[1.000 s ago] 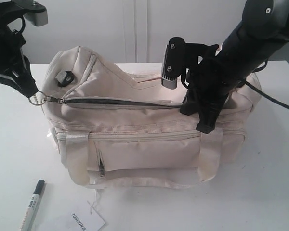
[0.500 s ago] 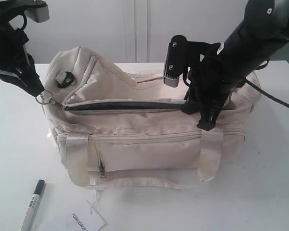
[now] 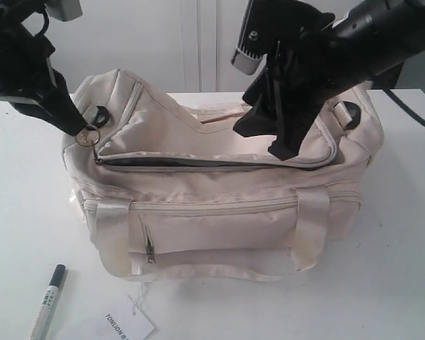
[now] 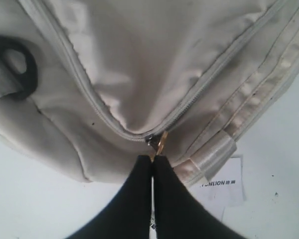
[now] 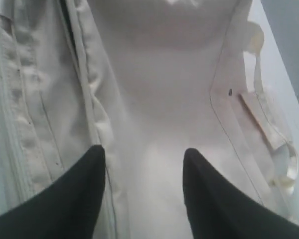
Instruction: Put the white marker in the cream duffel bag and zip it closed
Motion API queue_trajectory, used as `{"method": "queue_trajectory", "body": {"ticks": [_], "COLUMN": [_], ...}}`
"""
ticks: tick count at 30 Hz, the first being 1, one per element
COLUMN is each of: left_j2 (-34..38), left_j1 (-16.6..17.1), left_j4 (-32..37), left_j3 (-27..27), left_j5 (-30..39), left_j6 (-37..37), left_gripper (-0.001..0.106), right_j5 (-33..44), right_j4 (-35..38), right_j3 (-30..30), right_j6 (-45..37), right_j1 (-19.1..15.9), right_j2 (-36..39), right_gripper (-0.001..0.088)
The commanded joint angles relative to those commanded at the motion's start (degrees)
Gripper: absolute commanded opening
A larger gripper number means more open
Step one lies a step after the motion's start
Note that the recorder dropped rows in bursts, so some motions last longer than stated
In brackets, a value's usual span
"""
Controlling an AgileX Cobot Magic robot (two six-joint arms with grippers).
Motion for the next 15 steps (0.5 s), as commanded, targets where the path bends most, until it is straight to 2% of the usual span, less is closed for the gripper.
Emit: {"method": "queue_trajectory", "body": {"ticks": [8,15], "left_j2": [0.0,0.0], "left_j1": [0.0,0.0], "left_j4": [-5.9,-6.3], "left_j3": [0.0,0.0], "left_j5": [-2.7,-2.9], "left_j6": [2.8,2.8], "left_gripper": [0.000,0.000], "right_j5": [-4.5,-10.7], "right_j4": [1.6,4.2], "right_j3": [0.0,0.0], "right_j6": [-1.6,-1.7], "right_j1": [6.2,10.7], "right_j2": [3.2,7.8], "right_gripper": [0.0503,0.0503]}}
